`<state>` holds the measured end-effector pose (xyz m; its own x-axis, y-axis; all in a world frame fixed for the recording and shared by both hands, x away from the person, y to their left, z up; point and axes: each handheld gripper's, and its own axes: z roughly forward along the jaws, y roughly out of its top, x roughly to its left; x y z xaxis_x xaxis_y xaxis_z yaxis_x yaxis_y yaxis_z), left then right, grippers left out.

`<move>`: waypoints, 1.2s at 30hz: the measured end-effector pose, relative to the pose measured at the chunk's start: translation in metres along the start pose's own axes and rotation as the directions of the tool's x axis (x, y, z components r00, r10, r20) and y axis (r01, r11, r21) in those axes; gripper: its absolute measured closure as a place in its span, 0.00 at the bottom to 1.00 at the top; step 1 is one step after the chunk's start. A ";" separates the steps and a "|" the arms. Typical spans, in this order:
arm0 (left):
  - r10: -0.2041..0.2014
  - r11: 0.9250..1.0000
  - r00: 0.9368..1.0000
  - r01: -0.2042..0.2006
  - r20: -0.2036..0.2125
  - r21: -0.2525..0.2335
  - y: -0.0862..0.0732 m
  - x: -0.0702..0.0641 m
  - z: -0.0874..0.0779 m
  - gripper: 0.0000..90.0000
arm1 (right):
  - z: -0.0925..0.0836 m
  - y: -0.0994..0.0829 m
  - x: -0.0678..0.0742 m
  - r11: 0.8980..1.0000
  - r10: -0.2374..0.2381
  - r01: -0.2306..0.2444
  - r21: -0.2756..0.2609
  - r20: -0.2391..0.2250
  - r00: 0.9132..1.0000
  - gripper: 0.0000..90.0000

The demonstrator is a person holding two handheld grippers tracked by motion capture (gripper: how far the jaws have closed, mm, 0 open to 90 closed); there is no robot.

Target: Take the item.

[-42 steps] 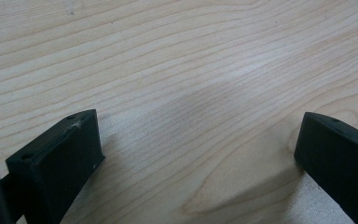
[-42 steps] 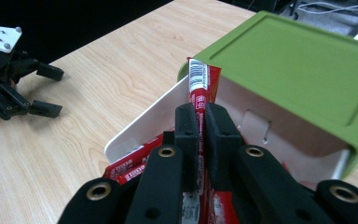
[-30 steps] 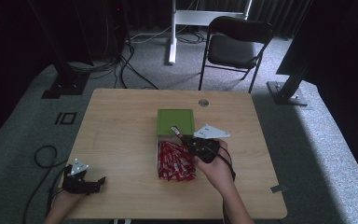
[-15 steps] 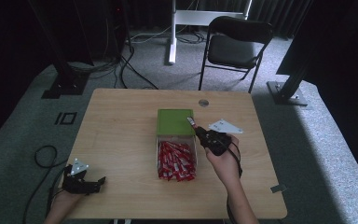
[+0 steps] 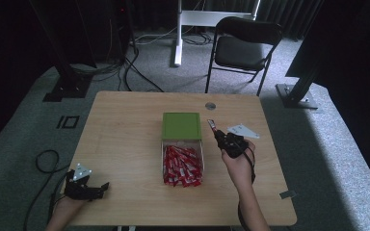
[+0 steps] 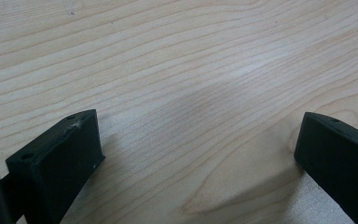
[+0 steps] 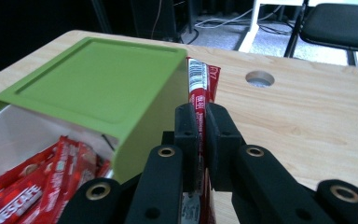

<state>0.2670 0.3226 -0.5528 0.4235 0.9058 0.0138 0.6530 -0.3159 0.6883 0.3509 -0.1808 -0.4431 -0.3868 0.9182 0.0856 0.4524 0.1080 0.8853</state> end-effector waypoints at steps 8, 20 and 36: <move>0.001 1.000 1.000 -0.001 0.000 0.000 0.000 0.000 0.000 0.02 | 0.014 -0.016 -0.012 0.999 0.045 -0.046 0.019 0.032 0.998 0.93; 0.000 1.000 1.000 0.000 0.000 0.000 0.000 0.000 0.000 0.02 | 0.041 -0.044 -0.023 0.994 0.086 -0.092 0.066 0.091 0.992 0.93; 0.000 1.000 1.000 0.000 0.000 0.000 0.000 0.000 0.000 0.02 | 0.081 -0.067 -0.027 0.981 0.154 -0.170 0.091 0.160 0.975 0.93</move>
<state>0.2669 0.3227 -0.5528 0.4239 0.9056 0.0139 0.6531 -0.3162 0.6881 0.3957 -0.1820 -0.5418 -0.1785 0.9729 0.1469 0.5829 -0.0157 0.8124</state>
